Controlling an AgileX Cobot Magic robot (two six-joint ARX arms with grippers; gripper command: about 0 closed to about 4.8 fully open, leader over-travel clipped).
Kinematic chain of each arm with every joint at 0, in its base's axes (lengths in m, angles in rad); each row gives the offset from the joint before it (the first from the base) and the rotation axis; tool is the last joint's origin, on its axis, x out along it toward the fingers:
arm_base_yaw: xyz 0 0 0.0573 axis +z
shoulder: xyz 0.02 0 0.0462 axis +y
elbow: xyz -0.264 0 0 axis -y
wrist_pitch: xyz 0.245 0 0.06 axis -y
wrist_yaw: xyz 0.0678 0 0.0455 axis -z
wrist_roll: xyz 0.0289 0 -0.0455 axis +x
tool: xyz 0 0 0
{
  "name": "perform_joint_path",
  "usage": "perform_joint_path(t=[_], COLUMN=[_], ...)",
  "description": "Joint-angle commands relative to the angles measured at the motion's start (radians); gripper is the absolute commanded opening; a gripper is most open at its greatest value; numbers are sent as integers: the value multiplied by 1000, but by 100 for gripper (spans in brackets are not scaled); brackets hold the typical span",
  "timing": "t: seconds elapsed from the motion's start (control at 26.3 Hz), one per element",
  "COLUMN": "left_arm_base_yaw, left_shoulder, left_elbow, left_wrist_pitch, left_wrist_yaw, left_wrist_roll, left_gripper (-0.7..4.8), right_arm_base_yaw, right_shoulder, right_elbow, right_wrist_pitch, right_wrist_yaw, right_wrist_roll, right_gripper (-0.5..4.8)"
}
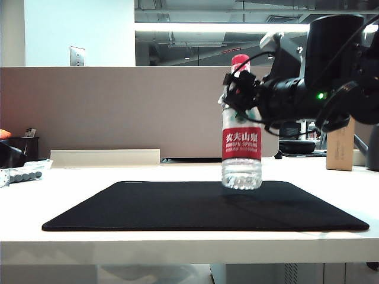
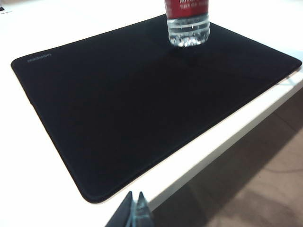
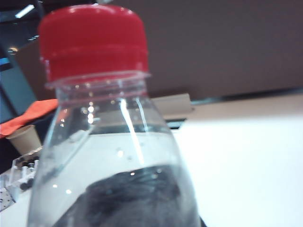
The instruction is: Stand the plastic bottle up on the black mouse pad.
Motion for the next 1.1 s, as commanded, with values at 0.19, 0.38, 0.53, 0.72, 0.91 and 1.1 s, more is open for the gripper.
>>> perform_joint_path(t=[0.19, 0.38, 0.53, 0.72, 0.91, 1.1], left_arm_base_yaw=[-3, -3, -3, -3, -3, -3], left_shoulder=[0, 0, 0, 0, 0, 0], left_elbow=[5, 5, 5, 5, 5, 5], left_wrist_pitch=[12, 12, 12, 12, 12, 12], left_wrist_yaw=[5, 5, 5, 5, 4, 4], left_wrist_roll=[-3, -3, -3, -3, -3, -3], left_gripper=[-4, -4, -4, -4, -4, -4], right_arm_base_yaw=[13, 13, 13, 13, 13, 13], right_shoulder=[72, 76, 76, 76, 76, 57], right_elbow=[6, 6, 7, 7, 7, 7], right_wrist_pitch=[90, 90, 86, 87, 88, 88], right_wrist_yaw=[40, 9, -15, -86, -90, -147], right_wrist_roll=[5, 6, 5, 5, 5, 4], right_gripper=[54, 55, 274, 317, 456, 473])
